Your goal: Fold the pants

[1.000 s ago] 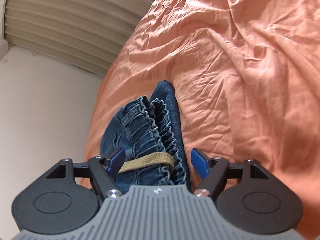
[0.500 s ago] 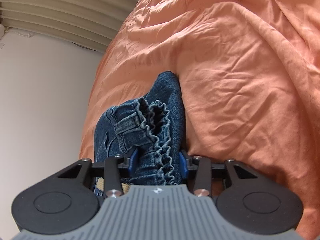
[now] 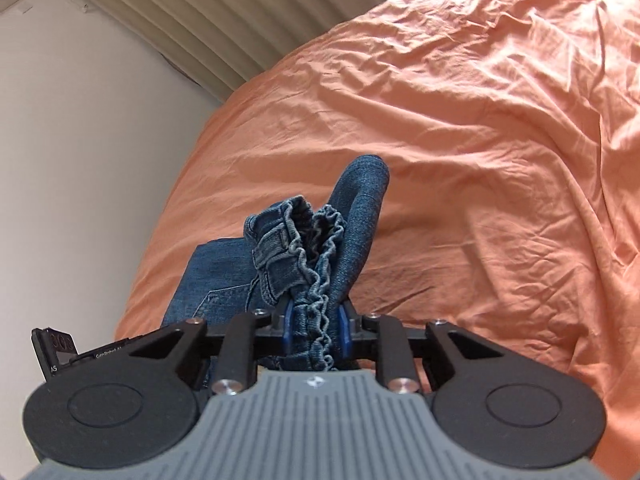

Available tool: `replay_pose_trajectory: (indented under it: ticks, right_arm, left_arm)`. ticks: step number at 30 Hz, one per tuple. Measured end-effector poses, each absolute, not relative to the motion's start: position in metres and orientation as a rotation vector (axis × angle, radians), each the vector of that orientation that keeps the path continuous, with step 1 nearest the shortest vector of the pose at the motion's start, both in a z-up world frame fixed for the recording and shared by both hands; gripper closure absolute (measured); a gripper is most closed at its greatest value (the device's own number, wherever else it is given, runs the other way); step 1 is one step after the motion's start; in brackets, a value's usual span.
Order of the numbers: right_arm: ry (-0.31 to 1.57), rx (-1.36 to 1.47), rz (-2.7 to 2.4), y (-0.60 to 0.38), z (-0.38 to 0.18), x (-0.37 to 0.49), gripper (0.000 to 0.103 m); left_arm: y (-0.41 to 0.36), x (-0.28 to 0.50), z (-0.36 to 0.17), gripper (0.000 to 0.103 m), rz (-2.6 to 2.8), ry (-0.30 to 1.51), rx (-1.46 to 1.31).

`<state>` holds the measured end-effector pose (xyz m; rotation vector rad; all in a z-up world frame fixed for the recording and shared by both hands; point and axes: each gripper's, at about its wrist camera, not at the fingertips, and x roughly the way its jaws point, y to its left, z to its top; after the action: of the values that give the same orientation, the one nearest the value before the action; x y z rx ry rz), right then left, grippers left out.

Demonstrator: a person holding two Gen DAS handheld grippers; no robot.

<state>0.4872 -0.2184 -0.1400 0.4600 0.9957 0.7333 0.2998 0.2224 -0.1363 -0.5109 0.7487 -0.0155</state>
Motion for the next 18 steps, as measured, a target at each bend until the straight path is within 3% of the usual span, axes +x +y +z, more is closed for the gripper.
replay_pose_trajectory:
  ticks: [9, 18]
  right_arm:
    - [0.955, 0.45, 0.835, -0.12, -0.087, 0.441, 0.085]
    - [1.001, 0.489, 0.957, 0.021, -0.102, 0.422, 0.085]
  left_arm:
    - [0.293, 0.256, -0.053, 0.098, 0.063, 0.717, -0.345]
    - [0.389, 0.224, -0.024, 0.098, 0.216, 0.746, -0.237]
